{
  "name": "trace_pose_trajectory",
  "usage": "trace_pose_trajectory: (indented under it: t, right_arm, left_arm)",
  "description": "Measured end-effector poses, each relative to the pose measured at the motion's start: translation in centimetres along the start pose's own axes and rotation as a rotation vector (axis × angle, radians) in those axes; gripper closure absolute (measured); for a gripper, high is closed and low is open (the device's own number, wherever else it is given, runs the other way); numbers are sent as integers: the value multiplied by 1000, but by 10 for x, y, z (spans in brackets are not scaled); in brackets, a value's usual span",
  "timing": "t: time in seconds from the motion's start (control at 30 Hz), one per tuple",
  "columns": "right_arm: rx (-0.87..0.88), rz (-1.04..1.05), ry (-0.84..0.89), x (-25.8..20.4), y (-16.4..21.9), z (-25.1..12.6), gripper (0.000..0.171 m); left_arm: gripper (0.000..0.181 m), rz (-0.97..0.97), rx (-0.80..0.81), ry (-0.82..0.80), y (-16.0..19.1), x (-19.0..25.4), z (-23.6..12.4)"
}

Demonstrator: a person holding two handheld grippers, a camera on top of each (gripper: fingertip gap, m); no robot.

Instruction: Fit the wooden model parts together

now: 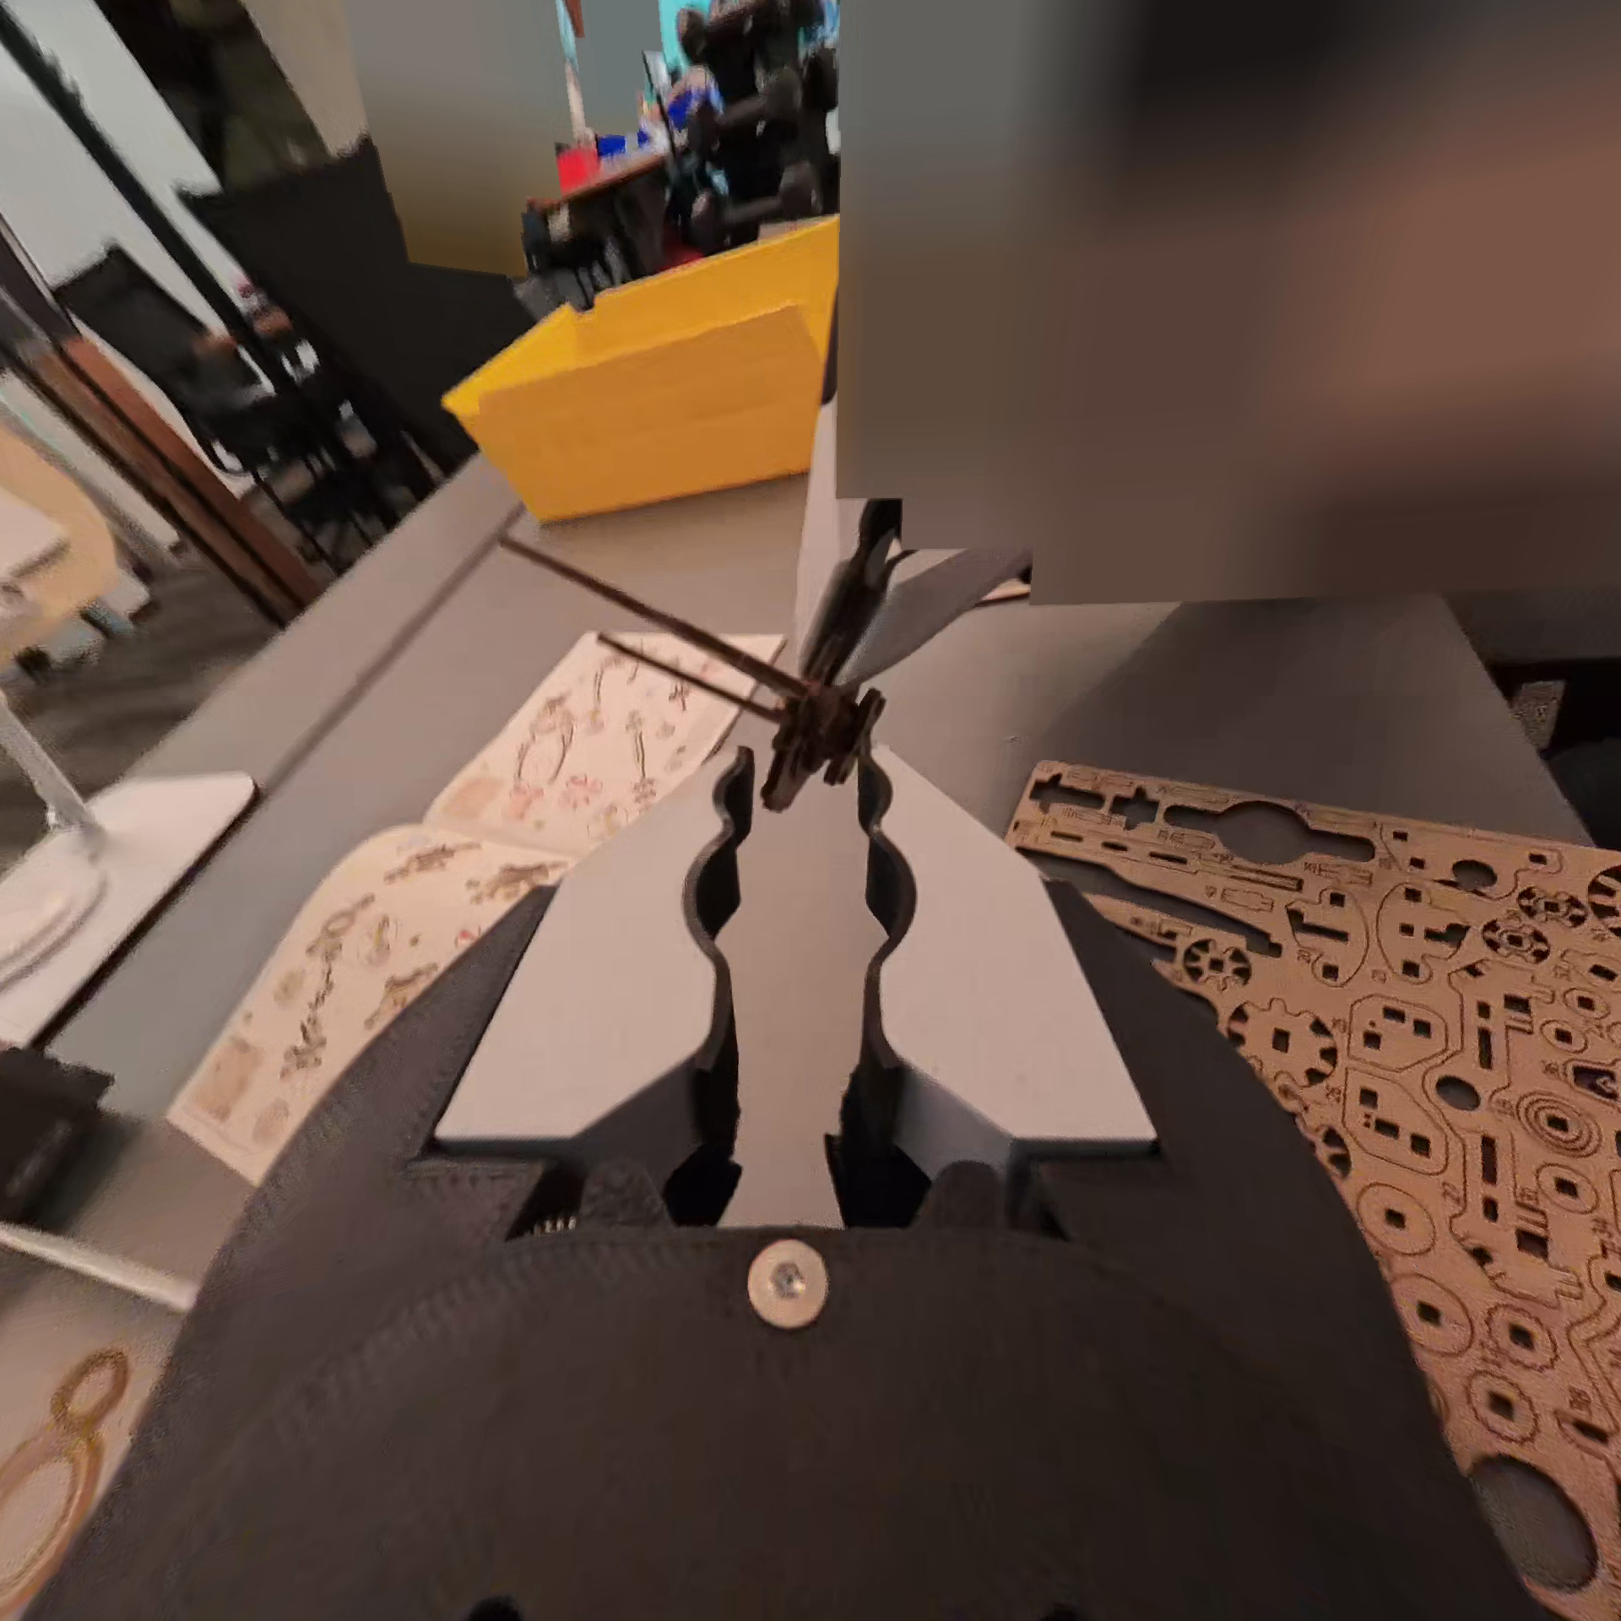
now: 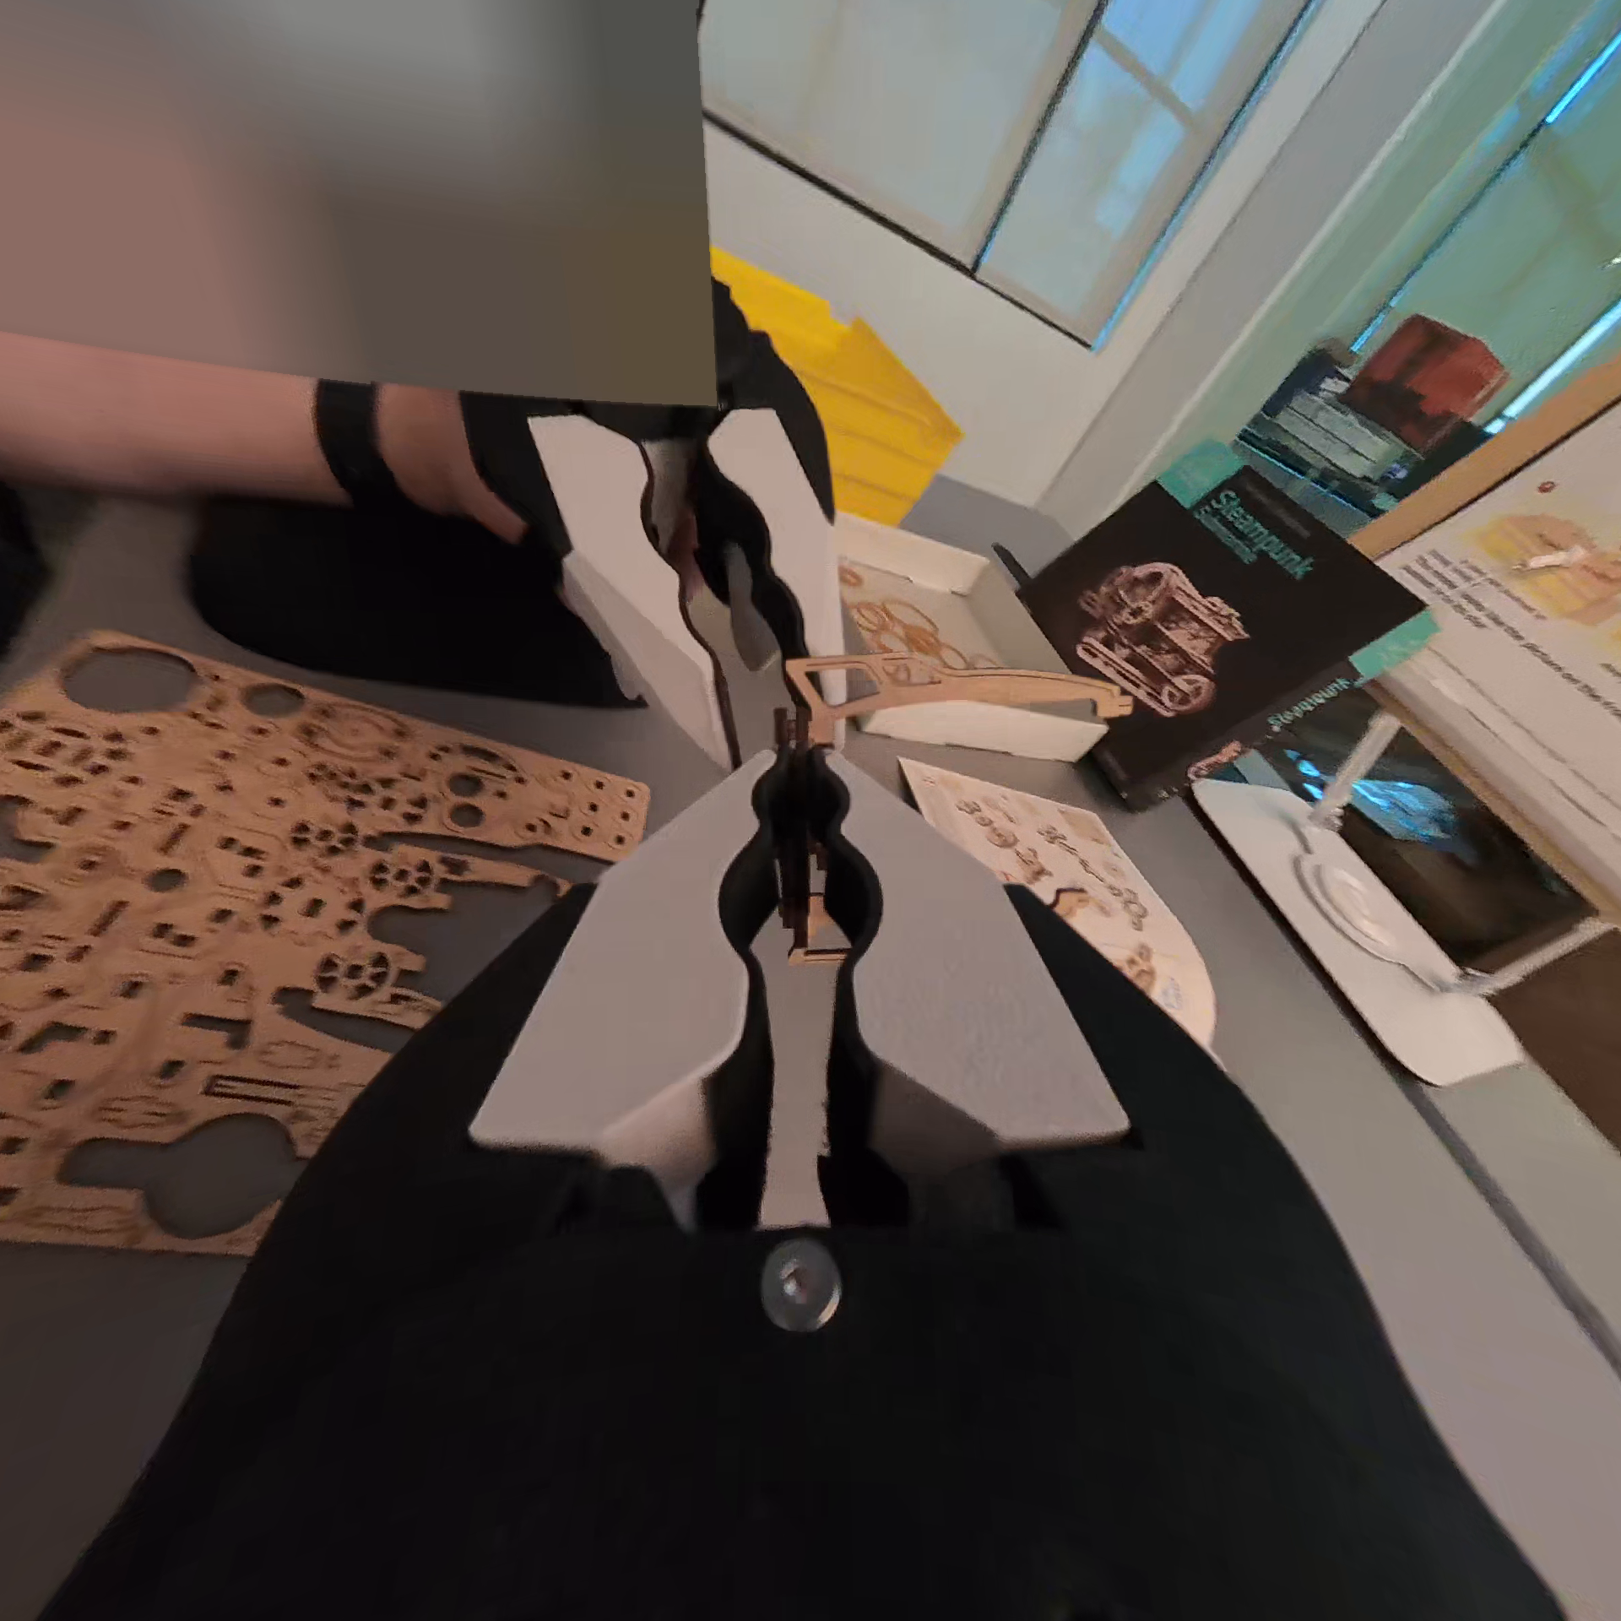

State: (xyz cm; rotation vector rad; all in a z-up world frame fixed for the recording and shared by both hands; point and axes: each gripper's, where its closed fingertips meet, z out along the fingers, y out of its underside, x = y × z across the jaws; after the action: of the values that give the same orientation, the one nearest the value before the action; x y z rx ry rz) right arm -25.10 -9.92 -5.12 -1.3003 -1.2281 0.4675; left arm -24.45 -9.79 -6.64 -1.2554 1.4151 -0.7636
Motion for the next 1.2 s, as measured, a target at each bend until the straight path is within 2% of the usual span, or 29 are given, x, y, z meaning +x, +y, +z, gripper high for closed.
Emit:
trace_pose_trajectory:
  t: [0.13, 0.5, 0.63, 0.77, 0.87, 1.03, 1.2]
  right_arm:
    - [79, 79, -84, -6, -9, -5, 171]
    - [265, 224, -336, -29, -31, -18, 171]
    - [323, 264, -415, -34, -37, -24, 171]
    - [367, 284, -465, -38, -41, -28, 171]
    - [371, 259, -461, -39, -40, -29, 171]
    - [377, 234, -480, -44, -40, -29, 171]
    - [402, 240, -509, -46, -42, -31, 171]
  left_arm:
    - [164, 27, 92, 49, -20, 11, -6]
    - [167, 90, 123, 138, -31, 31, -18]
    - [177, 96, 152, 195, -38, 44, -21]
    - [177, 53, 180, 231, -44, 48, -24]
    - [170, 13, 184, 238, -46, 43, -29]
    - [167, 48, 170, 227, -45, 47, -26]
    - [173, 39, 181, 271, -47, 55, -27]
